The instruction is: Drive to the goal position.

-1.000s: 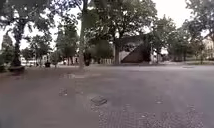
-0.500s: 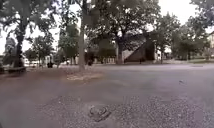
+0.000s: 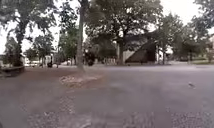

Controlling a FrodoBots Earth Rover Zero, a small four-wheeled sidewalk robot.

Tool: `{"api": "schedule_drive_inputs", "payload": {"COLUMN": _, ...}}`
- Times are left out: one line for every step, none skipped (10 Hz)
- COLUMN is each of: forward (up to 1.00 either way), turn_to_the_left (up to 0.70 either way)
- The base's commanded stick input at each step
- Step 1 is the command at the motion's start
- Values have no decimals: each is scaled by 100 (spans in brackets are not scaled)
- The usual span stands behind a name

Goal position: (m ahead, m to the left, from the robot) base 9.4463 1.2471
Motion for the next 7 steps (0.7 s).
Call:
{"api": "schedule_drive_inputs", "payload": {"forward": 70, "turn_to_the_left": 4}}
{"api": "schedule_drive_inputs", "payload": {"forward": 70, "turn_to_the_left": 4}}
{"api": "schedule_drive_inputs", "payload": {"forward": 70, "turn_to_the_left": -4}}
{"api": "schedule_drive_inputs", "payload": {"forward": 70, "turn_to_the_left": -31}}
{"api": "schedule_drive_inputs", "payload": {"forward": 70, "turn_to_the_left": -31}}
{"api": "schedule_drive_inputs", "payload": {"forward": 70, "turn_to_the_left": -31}}
{"api": "schedule_drive_inputs", "payload": {"forward": 70, "turn_to_the_left": -31}}
